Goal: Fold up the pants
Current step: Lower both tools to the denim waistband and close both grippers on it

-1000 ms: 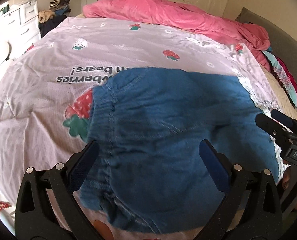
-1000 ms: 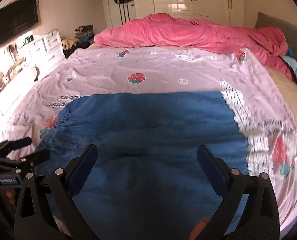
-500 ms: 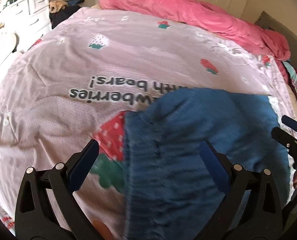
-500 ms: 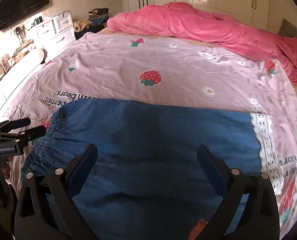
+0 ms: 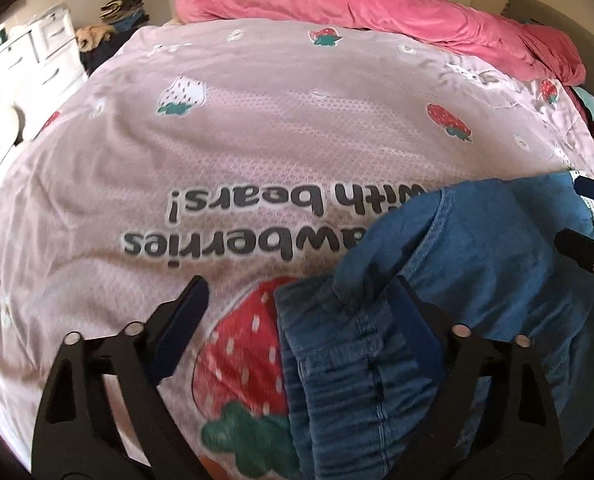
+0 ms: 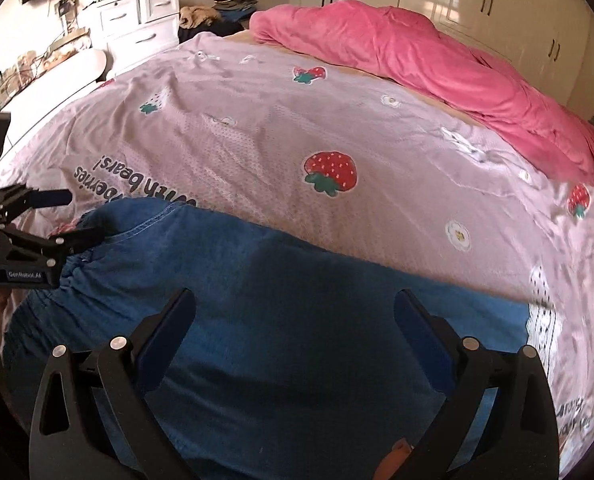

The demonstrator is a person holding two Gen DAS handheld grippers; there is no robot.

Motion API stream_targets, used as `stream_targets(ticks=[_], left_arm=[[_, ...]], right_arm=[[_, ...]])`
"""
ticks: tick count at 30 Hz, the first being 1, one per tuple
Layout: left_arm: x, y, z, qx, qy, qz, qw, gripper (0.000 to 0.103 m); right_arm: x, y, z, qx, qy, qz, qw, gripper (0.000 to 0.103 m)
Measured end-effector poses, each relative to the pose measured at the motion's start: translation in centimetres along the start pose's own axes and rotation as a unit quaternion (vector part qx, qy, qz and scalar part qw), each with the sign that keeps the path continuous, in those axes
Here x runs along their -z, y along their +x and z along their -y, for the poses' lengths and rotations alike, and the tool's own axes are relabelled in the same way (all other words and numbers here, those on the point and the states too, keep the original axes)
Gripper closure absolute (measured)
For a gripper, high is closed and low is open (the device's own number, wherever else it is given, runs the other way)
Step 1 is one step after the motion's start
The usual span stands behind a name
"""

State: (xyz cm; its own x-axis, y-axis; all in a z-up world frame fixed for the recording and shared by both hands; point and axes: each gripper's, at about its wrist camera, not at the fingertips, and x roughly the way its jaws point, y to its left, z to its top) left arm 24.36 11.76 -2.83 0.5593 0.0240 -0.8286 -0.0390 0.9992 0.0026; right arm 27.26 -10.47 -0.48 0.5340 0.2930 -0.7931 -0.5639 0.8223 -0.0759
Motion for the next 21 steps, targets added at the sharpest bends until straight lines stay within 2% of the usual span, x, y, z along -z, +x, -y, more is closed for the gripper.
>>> stream_targets(ticks=[6, 8, 9, 11, 14, 18, 21], left_arm=[[-0.1, 1.0, -0.6, 0.043, -0.012, -0.002, 0.999, 0.043], [-0.1, 1.0, -0.4, 0.056, -0.004, 0.002, 0.9984, 0.059], [-0.1, 0.9, -0.2, 0.067, -0.001, 0.006, 0.9977, 0.063], [-0.1, 0.8, 0.2, 0.052, 0.021, 0.015, 0.9983, 0.07], [-0.1, 0.5, 0.1, 0.061, 0.018, 0.021, 0.9977, 0.074], [-0.2, -1.7, -0.6, 0.084, 0.006, 0.062, 0.9945, 0.075], [0.0, -3.1, -0.2, 0.078, 0.017, 0.088, 0.9929, 0.075]], right_arm=[[-1.2, 1.3, -0.1, -0.012, -0.019, 0.002, 1.0, 0.004], [-1.8, 2.0, -0.1, -0.012, -0.029, -0.001, 0.999, 0.004], [-2.0, 2.2, -0.1, -0.014, -0.032, -0.004, 0.999, 0.004], [-2.5, 3.1, -0.1, -0.024, -0.043, -0.014, 0.999, 0.004], [-3.2, 4.3, -0.1, -0.029, -0.055, -0.03, 0.998, 0.004], [-3.5, 5.0, -0.5, -0.033, -0.071, -0.044, 0.996, 0.004], [-3.8, 5.6, -1.1, -0.048, -0.088, -0.049, 0.994, 0.004]])
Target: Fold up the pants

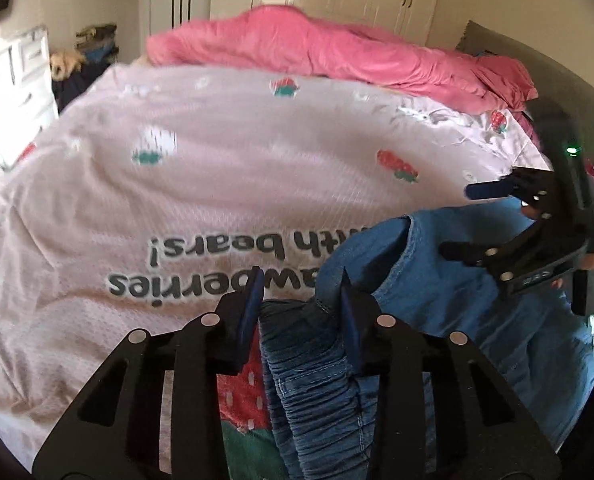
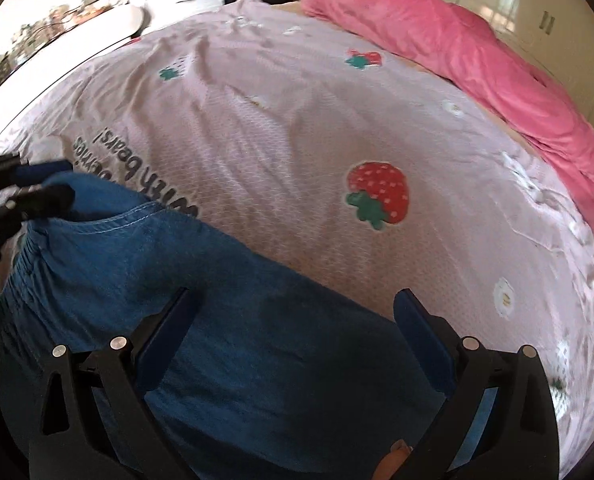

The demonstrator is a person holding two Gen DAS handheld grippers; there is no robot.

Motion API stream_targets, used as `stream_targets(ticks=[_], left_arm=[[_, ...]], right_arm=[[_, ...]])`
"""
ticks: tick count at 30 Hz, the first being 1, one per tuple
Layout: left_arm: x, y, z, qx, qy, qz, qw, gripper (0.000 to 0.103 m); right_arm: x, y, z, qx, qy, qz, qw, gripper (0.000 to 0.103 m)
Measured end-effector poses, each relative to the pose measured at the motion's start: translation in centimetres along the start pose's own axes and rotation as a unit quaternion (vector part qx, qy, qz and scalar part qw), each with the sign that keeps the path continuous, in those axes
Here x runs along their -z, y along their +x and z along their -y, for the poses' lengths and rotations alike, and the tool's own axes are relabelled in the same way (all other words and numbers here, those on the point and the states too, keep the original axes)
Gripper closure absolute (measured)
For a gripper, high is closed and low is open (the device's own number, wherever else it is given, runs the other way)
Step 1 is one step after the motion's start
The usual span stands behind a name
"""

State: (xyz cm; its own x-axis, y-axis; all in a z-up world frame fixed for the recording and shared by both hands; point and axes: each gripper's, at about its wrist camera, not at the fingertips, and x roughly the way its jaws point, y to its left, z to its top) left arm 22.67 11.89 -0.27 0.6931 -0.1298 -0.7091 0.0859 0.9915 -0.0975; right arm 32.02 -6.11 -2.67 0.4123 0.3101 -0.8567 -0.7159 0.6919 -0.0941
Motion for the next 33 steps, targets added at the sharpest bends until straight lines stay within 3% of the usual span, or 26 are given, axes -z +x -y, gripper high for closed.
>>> stream_targets(ticks=[4, 9, 11, 13, 23, 33], left_arm=[[-0.1, -0.9, 0.6, 0.005, 0.009, 0.016, 0.9998, 0.075], [0.2, -0.8, 0.9, 0.004, 0.015, 0.011, 0.9998, 0.075], [0.3, -0.7, 0.7, 0.002, 0.016, 0.009, 0.9998, 0.075], [0.4, -0.7, 0.6, -0.006, 0.014, 0.01, 0.9998, 0.075], [1.0, -2.8, 1.5, -0.025, 0.026, 0.037, 0.9987, 0.075], [2.6, -7.2, 3.3, -0.017, 0.032, 0.072, 0.9968, 0.074]], right_arm=[[-0.6, 0.8, -0.8, 0.002, -0.028, -0.004, 1.0, 0.008], [-1.1, 1.7, -2.6, -0.015, -0.071, -0.007, 0.997, 0.058], [-0.7, 1.7, -3.4, -0.034, -0.077, -0.002, 0.996, 0.084], [-0.3, 1.1, -3.9, -0.04, -0.078, 0.01, 0.996, 0.093], [2.7, -6.2, -3.7, -0.04, 0.008, 0.1, 0.994, 0.097], [7.4, -12.0, -6.2, -0.063, 0.058, 0.142, 0.986, 0.097]])
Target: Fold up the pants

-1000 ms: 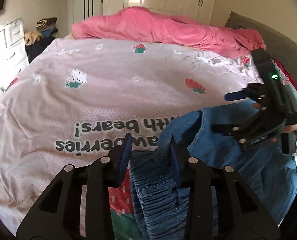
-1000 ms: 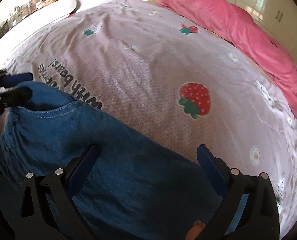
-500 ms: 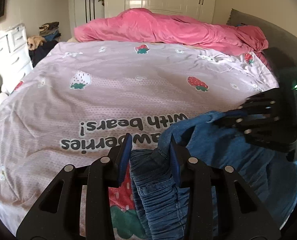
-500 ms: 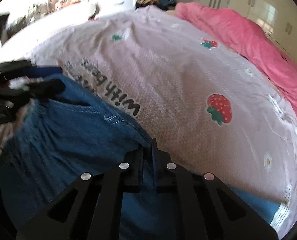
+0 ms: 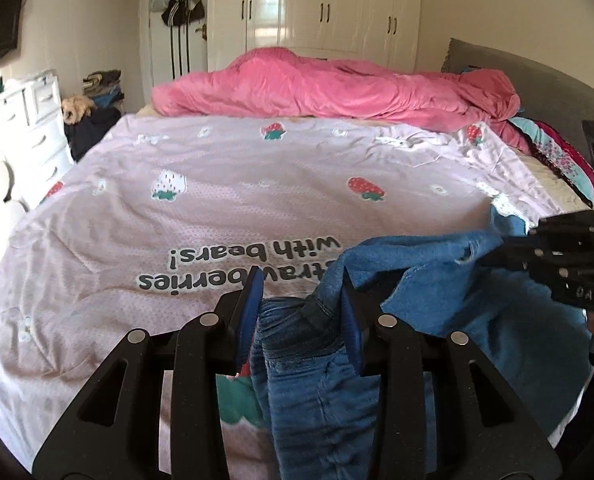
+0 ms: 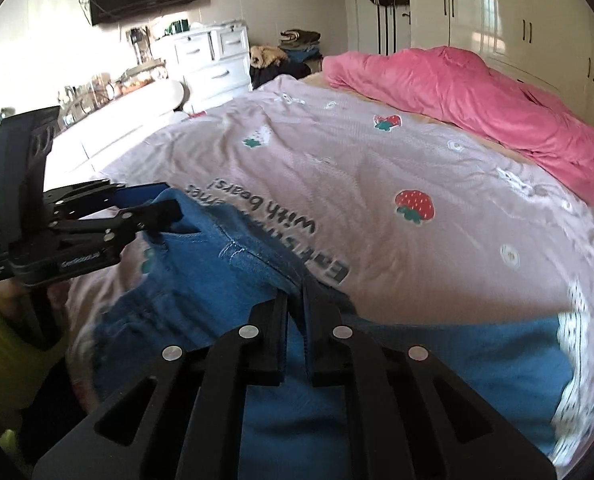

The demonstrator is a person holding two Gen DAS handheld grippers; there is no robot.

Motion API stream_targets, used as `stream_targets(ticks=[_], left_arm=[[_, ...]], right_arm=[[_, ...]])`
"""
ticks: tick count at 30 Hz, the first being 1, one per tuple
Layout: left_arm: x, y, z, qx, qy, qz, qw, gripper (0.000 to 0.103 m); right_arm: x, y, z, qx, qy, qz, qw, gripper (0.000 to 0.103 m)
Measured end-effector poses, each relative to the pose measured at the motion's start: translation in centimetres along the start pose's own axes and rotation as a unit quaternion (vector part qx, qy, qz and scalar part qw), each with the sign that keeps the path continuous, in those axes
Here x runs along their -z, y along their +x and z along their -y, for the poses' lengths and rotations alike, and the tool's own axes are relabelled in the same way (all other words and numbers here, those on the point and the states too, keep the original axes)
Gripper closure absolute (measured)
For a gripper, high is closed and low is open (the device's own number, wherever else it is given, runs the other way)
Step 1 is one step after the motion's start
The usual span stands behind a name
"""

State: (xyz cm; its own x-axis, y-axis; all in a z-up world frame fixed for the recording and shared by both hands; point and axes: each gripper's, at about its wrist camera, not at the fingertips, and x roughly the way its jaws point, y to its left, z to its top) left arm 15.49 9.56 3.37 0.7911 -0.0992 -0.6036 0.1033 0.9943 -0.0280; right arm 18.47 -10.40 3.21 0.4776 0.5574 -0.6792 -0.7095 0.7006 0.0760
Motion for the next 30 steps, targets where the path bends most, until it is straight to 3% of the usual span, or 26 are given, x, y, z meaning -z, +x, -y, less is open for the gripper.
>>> stream_targets(ticks=[8, 15, 20, 30], left_arm=[[5.6, -5.4, 0.3, 0.028, -0.05, 0.001, 0.9983, 0.073], [8.9, -6.8, 0.5, 0.039, -0.053, -0.043, 0.9969, 0.073], [10.6, -6.6, 0.1, 0.038, -0.065, -0.074, 0.9945, 0.071], [11.9, -7.6, 0.2, 0.024, -0.065, -0.091, 0.9935, 0.068]], right_arm=[[5.6, -4.0, -3.9, -0.045, 0.033, 0.004, 0.998, 0.097], [10.7, -4.3, -8.6, -0.07, 0.016, -0.03, 0.997, 0.097], [12.5, -3.0, -9.9, -0.074, 0.019, -0.059, 0.995, 0.096], [14.1, -3.3, -11.3, -0.08, -0.011, -0.077, 0.994, 0.093]])
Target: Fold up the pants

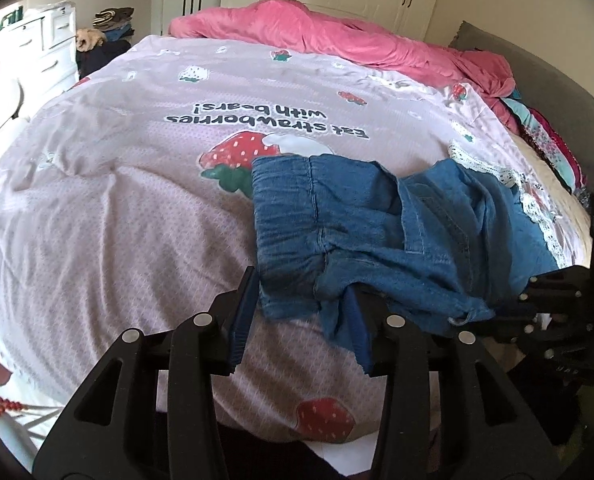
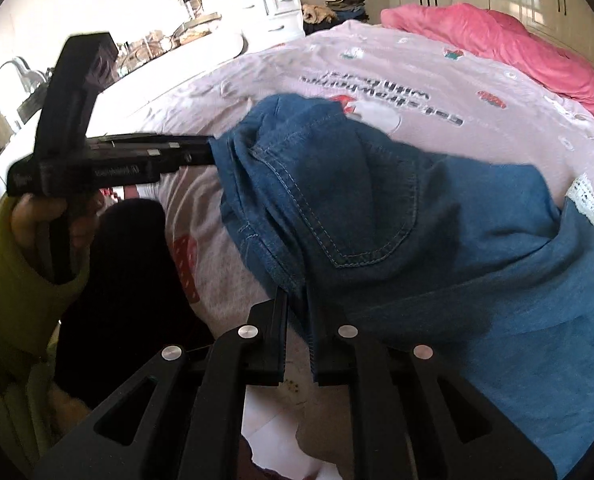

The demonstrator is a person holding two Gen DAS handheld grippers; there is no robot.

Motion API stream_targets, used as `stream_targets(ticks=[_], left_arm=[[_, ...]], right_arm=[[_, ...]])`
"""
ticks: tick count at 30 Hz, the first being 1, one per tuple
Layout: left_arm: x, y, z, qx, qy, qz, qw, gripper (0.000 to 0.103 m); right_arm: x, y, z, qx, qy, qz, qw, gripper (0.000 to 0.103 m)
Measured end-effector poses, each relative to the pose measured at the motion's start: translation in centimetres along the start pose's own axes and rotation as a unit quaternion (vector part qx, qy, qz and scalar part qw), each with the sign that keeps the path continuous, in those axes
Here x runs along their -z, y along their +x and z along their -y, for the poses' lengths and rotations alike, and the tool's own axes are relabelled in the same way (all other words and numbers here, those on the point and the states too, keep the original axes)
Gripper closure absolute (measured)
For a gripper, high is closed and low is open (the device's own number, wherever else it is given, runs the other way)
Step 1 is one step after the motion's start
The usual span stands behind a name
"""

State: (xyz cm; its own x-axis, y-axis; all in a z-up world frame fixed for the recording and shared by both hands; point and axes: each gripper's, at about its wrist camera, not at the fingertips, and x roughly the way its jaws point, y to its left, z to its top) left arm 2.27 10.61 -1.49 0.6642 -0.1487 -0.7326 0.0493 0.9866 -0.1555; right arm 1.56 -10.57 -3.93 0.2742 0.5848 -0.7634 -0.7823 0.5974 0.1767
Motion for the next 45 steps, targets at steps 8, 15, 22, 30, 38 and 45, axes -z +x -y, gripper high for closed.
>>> stream_targets(ticks=[8, 15, 22, 30, 38, 45], left_arm=[[1.6, -2.1, -0.7, -0.027, -0.007, -0.013, 0.9995, 0.065], [-0.7, -4.5, 0.9, -0.005, 0.0, 0.027, 0.9996, 0.062], [-2.1, 0.2, 5.4, 0.026, 0.048, -0.009, 0.9985, 0.061], [0.1, 2.2, 4.1, 0.013, 0.04, -0.032, 0.9986, 0.061], [0.2, 2.3, 3.9, 0.02, 0.035, -0.024, 0.9989, 0.061], [0.1, 1.4, 4.0, 0.023, 0.024, -0.008, 0.9994, 0.06]], right_arm=[[0.6, 1.1, 0.0, -0.001, 0.007, -0.016, 1.0, 0.092], [0.6, 1.2, -0.1, -0.007, 0.008, -0.017, 1.0, 0.089], [1.0, 0.3, -0.3, -0.019, 0.022, -0.019, 0.999, 0.081], [0.2, -3.7, 1.0, 0.005, 0.051, 0.035, 0.998, 0.074], [0.0, -0.1, 3.2, 0.055, 0.096, -0.011, 0.994, 0.069], [0.5, 0.2, 3.9, 0.042, 0.121, -0.006, 0.992, 0.064]])
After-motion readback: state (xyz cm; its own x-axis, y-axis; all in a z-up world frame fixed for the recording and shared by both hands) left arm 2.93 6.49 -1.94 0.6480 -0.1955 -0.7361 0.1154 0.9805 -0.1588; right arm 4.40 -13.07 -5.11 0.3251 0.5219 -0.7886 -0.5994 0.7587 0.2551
